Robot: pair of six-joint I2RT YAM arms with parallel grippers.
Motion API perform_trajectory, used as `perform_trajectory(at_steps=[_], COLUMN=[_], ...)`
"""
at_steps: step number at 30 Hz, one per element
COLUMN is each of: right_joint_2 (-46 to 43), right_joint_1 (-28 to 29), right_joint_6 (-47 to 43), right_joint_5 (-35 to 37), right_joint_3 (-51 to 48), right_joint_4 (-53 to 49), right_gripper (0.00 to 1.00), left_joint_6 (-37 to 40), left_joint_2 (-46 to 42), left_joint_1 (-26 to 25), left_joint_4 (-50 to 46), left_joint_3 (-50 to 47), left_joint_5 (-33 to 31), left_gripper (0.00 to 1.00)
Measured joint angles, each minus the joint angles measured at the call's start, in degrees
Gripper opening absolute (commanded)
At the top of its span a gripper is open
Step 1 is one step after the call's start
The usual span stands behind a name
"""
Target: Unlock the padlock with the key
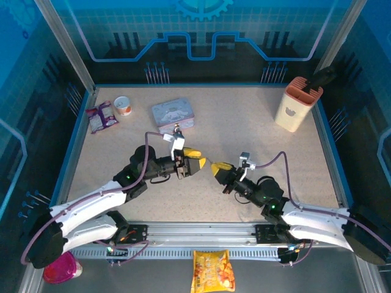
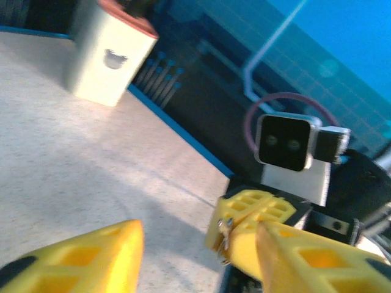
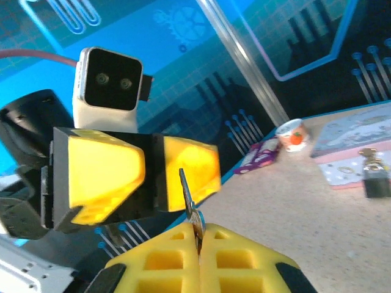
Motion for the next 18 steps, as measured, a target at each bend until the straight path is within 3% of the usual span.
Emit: perform_trajectory(at_steps=[4, 8, 13, 18], right_joint_2=[-8.41, -16.06, -23.02, -27.98], right_joint_1=[0.0, 0.0, 0.0, 0.0], right_joint_6=[-1.55, -2.95, -3.45, -3.41], right_joint_5=[3.69, 6.78, 8.44, 8.61], right_joint_3=[1.27, 1.68, 1.42, 0.33], right_joint_4=[-12.11, -22.64, -30.84, -35.8], right_gripper=[0.0, 0.0, 0.0, 0.0], left_joint_6=[1.31, 1.33, 0.9, 0.92], left_joint_2=[-1.05, 1.57, 11.41, 25.64], left_joint_1=[2.49, 8.41, 16.98, 18.6], left_joint_4=[-10.58, -19.65, -25.24, -27.85], left_joint_3=[3.23, 7.39, 10.86, 18.34], left_joint_5=[-9.42, -17.88, -21.68, -22.93], left_gripper=[0.6, 0.61, 0.61, 0.6])
